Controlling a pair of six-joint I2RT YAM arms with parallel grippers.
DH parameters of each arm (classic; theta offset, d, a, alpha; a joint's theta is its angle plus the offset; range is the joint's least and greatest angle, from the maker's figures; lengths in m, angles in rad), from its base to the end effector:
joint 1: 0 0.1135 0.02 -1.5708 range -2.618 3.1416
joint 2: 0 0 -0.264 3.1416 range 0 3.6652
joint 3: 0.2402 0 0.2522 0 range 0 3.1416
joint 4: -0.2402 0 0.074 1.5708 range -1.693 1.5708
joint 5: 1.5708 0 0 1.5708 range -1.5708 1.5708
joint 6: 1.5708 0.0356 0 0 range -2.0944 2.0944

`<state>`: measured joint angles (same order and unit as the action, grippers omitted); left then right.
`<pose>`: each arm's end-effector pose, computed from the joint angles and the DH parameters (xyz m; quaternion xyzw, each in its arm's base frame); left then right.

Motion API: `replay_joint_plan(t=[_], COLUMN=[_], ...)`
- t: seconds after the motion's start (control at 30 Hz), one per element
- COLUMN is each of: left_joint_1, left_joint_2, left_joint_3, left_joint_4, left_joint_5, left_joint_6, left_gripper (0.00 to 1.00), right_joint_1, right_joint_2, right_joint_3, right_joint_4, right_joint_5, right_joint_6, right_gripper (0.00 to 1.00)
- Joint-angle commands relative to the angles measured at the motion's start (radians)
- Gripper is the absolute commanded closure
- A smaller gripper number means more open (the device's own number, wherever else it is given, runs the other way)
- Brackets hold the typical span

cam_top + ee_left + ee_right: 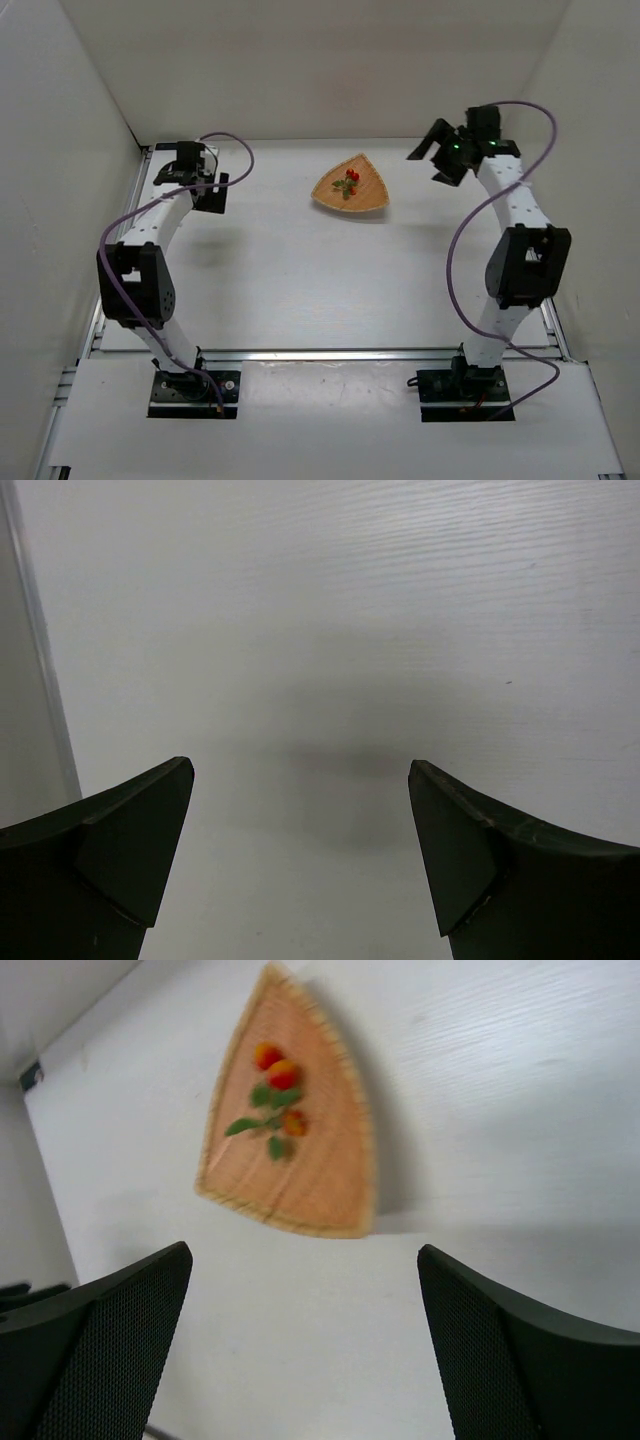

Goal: Place and organize the fake fruits in the fruit bowl

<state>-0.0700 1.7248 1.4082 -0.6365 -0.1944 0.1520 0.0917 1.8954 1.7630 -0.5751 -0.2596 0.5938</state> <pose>0.3746 -0.0194 0.2663 0.0757 0.9456 0.1048 0.2985 0.4346 0.0491 0.3204 0.1713 0.8859 0.2501 0.3512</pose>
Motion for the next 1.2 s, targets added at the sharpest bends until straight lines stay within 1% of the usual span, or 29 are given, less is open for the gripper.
replay_joint_plan(t=[0.0, 0.03, 0.07, 0.1, 0.13, 0.2, 0.23, 0.33, 0.73, 0.83, 1.17], left_joint_1=[0.067, 0.1, 0.119, 0.137, 0.177, 0.212, 0.242, 0.282, 0.294, 0.294, 0.294], left_joint_2=[-0.115, -0.116, -0.131, -0.131, -0.143, -0.156, -0.172, -0.205, -0.271, -0.271, -0.28], left_joint_3=[-0.04, -0.069, -0.086, -0.101, -0.133, -0.172, -0.204, -0.245, -0.256, -0.265, -0.265], left_joint_4=[-0.002, -0.002, -0.002, -0.002, -0.002, -0.002, -0.002, -0.002, -0.002, -0.002, -0.002], left_joint_5=[0.0, 0.0, 0.009, 0.009, 0.009, 0.018, 0.03, 0.059, 0.072, 0.093, 0.093], left_joint_6=[-0.022, -0.031, -0.031, -0.031, -0.043, -0.055, -0.064, -0.065, -0.065, -0.065, -0.074], left_gripper=[0.0, 0.0, 0.0, 0.0, 0.0, 0.0, 0.0, 0.0, 0.0, 0.0, 0.0], right_joint_1=[-0.116, -0.169, -0.196, -0.239, -0.256, -0.291, -0.291, -0.3, -0.3, -0.3, -0.3], right_joint_2=[-0.077, -0.113, -0.13, -0.143, -0.168, -0.188, -0.2, -0.21, -0.21, -0.219, -0.228], right_joint_3=[-0.135, -0.17, -0.201, -0.261, -0.286, -0.324, -0.35, -0.37, -0.361, -0.379, -0.398], right_joint_4=[-0.058, -0.058, -0.058, -0.058, -0.058, -0.058, -0.049, -0.049, -0.049, -0.049, -0.049], right_joint_5=[0.02, 0.02, 0.02, 0.02, 0.02, 0.032, 0.033, 0.042, 0.033, 0.033, 0.042], right_joint_6=[-0.078, -0.078, -0.078, -0.078, -0.078, -0.1, -0.1, -0.121, -0.112, -0.112, -0.121], right_gripper=[0.03, 0.03, 0.03, 0.03, 0.03, 0.02, 0.02, 0.02, 0.02, 0.02, 0.02])
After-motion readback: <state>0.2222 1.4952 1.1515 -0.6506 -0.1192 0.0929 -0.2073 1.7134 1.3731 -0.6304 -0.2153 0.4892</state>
